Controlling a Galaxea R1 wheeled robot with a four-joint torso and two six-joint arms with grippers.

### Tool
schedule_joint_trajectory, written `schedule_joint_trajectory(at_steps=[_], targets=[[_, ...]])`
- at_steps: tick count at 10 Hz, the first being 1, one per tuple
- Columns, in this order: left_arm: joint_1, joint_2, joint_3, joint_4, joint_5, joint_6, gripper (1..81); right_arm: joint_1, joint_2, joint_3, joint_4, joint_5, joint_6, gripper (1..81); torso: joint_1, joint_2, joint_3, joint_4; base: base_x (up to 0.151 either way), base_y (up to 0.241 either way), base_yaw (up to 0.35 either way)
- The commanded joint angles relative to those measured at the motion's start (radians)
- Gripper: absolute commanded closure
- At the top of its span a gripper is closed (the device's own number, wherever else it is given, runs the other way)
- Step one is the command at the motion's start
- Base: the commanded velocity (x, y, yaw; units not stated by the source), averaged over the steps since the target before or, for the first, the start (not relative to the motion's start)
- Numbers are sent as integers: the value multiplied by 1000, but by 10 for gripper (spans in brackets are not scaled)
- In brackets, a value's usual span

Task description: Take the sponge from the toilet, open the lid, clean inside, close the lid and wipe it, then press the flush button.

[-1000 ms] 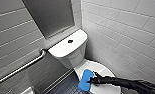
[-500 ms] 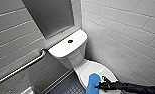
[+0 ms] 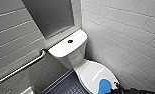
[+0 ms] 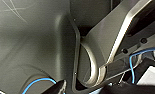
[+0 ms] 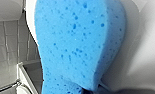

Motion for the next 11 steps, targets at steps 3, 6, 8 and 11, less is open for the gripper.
schedule_joint_trajectory(at_steps=[3, 6, 8, 11], targets=[[-3, -30, 10, -11, 91, 3, 10, -213, -324, 232, -37, 154, 2, 811, 0, 0, 0, 0, 0, 0, 0], [-2, -45, 8, -16, 88, 1, 10, -487, -337, 227, -47, 349, -10, 811, 0, 0, 0, 0, 0, 0, 0], [-2, -42, -16, -16, 88, 0, 10, -648, -294, 152, -124, 423, -33, 811, 0, 0, 0, 0, 0, 0, 0], [0, -45, -16, -7, 89, 0, 10, -834, -157, 17, -286, 446, -33, 811, -66, 102, 0, 0, 0, 0, 0]])
